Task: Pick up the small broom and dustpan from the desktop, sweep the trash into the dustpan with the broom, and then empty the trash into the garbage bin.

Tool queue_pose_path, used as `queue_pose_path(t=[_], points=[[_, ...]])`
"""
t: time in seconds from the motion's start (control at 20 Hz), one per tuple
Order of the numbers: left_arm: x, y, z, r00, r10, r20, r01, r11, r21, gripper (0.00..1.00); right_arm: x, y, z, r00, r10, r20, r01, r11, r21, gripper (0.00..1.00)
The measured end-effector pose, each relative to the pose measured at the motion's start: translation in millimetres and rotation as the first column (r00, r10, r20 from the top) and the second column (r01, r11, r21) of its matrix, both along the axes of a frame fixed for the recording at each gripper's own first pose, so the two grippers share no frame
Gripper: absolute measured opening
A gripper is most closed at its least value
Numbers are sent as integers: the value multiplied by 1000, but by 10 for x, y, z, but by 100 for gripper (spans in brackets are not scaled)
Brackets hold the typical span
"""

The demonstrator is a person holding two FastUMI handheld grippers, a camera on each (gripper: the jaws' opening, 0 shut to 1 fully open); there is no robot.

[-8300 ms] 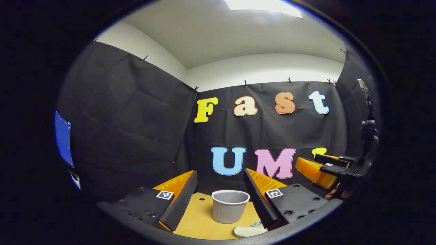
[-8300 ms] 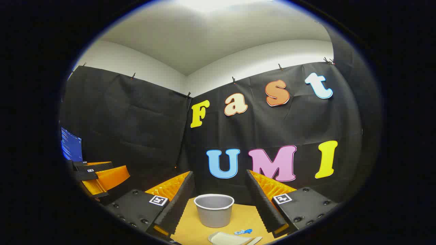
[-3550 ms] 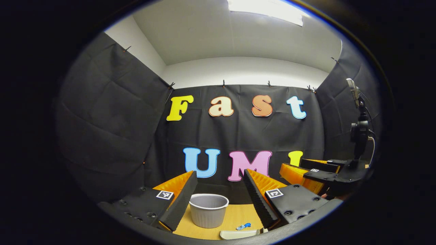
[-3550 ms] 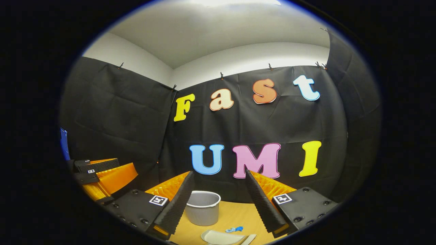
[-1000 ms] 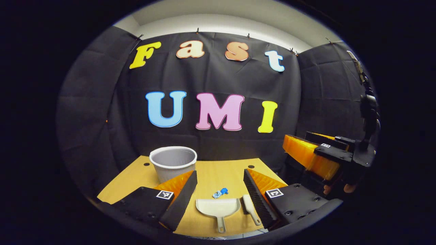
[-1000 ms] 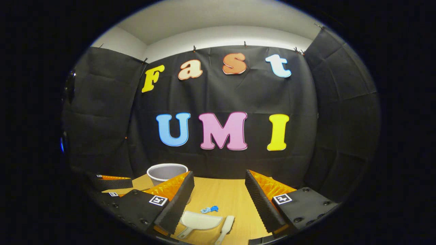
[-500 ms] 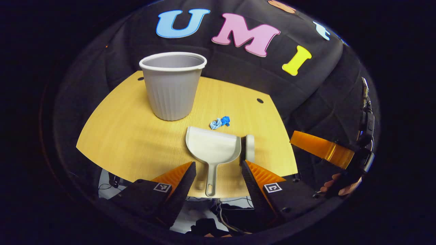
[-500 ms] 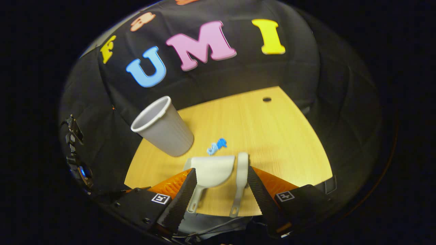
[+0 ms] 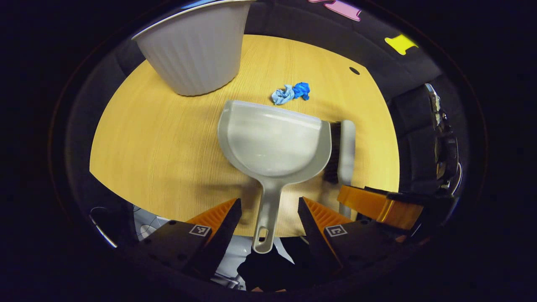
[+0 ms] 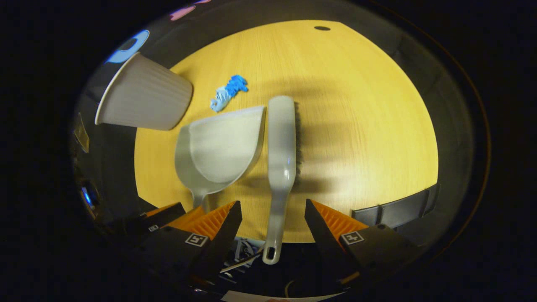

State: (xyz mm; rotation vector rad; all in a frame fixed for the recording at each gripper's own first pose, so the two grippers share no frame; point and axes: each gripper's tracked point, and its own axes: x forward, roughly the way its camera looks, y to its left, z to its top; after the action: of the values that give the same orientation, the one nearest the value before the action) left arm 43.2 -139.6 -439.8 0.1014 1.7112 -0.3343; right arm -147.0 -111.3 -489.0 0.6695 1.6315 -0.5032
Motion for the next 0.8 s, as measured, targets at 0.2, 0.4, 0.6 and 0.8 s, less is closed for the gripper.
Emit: queue_pose_path(t=[0.2,0.4,0.6,0.8], points=[[42,-51,-193,998,51,-40,-50,999,21,82,-47,2,-235,994,71,-84,-67,997,43,98],[116,-52,-152,998,40,-52,-39,999,31,82,2,53,-323,991,77,-108,-71,996,56,98],[104,-105,-171,995,37,-91,-38,999,-3,84,32,-4,-391,991,58,-116,-56,998,22,98],[154,-148,-192,995,19,-102,-21,1000,-17,82,57,-50,-410,992,38,-122,-38,999,-4,98]])
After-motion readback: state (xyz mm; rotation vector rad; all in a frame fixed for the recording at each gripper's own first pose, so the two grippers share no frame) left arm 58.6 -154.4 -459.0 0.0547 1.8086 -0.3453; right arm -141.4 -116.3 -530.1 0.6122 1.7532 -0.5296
